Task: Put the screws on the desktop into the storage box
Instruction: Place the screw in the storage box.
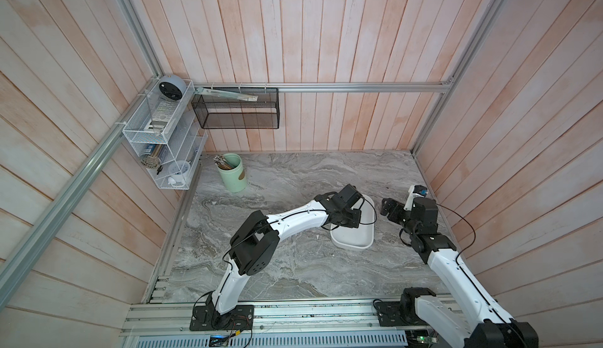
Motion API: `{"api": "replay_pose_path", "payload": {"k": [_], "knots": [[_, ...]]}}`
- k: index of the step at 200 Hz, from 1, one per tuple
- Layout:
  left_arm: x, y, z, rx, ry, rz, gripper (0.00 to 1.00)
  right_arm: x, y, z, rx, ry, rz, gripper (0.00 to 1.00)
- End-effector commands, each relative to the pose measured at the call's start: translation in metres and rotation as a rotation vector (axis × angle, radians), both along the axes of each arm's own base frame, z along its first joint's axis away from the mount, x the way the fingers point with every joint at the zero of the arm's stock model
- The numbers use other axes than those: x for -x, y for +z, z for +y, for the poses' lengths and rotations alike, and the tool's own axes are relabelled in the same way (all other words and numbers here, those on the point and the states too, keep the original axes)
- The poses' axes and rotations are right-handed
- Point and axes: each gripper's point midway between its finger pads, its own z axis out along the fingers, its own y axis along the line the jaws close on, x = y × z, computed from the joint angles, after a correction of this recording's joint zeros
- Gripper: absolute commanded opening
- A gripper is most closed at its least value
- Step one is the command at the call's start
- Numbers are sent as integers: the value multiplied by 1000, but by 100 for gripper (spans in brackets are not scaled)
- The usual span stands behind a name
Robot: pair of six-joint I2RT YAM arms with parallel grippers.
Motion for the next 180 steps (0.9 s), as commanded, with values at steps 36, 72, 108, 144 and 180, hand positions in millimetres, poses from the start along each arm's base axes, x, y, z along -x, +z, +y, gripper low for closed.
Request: {"api": "replay_pose_path", "payload": {"k": [36,72,108,144,180], "knots": [[-8,-16,5,-88,-3,12,0,0,-2,1,-15,8,2,94],[-8,-3,6,-74,-1,-3,6,0,-4,1,-17,9,8,94],[-13,58,29,-9,40,-126,25,-1,-1,3,-16,21,4,94],[-23,95,123,45,226,-186,53,-5,20,25,-38,125,-20,86],[-19,65,259,-11,509,-113,60,-9,36,77,29,301,0,80]]}}
